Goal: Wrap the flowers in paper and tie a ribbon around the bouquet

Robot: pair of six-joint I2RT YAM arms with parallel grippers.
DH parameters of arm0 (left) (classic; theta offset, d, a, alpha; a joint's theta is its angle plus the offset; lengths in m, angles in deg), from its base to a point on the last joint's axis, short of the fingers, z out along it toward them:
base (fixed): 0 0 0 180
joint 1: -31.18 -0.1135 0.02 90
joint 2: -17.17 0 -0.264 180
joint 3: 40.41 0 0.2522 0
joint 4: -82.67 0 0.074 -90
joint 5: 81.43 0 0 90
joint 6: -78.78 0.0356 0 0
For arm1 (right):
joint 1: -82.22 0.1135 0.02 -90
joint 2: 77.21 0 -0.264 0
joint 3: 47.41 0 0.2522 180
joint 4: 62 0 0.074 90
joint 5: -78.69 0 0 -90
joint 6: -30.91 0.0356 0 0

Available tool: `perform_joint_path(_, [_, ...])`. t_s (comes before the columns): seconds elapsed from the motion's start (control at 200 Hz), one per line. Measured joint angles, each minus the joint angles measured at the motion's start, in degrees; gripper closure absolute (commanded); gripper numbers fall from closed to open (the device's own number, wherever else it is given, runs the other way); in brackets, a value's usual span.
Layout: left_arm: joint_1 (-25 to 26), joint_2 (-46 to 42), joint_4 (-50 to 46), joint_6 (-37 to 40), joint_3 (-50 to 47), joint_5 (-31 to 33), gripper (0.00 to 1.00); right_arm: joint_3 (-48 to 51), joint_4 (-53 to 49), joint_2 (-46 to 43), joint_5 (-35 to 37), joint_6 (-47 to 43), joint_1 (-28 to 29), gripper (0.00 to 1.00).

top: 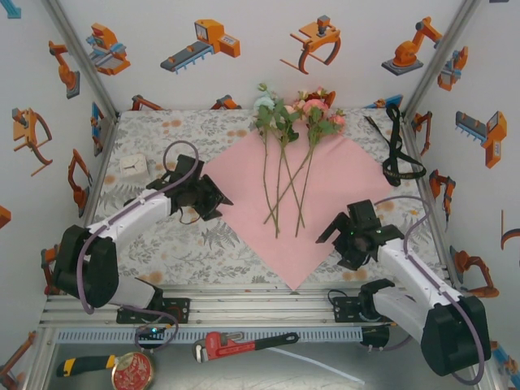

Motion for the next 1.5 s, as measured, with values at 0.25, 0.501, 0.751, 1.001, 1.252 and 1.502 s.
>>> perform_joint_path(0.25, [2.73, -2.45, -0.74, -3.13, -4.17, -3.04, 0.29, 2.25, 8.48, 2.25, -4.22, 4.87, 1.20, 0.32])
perform_joint_path(0.501, [4.44, -6.97, -1.79, 0.20, -8.02, -3.26, 0.28, 5.14, 18.71, 6.95, -5.05, 9.66, 3.63, 1.00])
perform_joint_path(0.751, [5.99, -14.62, -0.70, 19.43, -7.23, -4.11, 0.33, 3.85, 14.97, 0.74, -3.69, 10.40, 3.82, 1.00])
perform_joint_path(1.001, [17.62, -16.59, 6.75, 42.99, -7.23, -13.05, 0.26, -2.49, 11.06, -4.48, -3.48, 13.44, 3.85, 1.00])
perform_joint_path(1.252, [24.00, -7.76, 10.75, 59.21, -5.73, -14.53, 0.19, -5.84, 3.50, -2.51, -1.09, 14.19, 5.14, 0.49])
perform_joint_path(1.502, [24.09, -0.13, 17.18, 64.28, -5.14, -8.48, 0.19, -5.29, -2.64, 1.49, -0.31, 10.95, 8.13, 0.33])
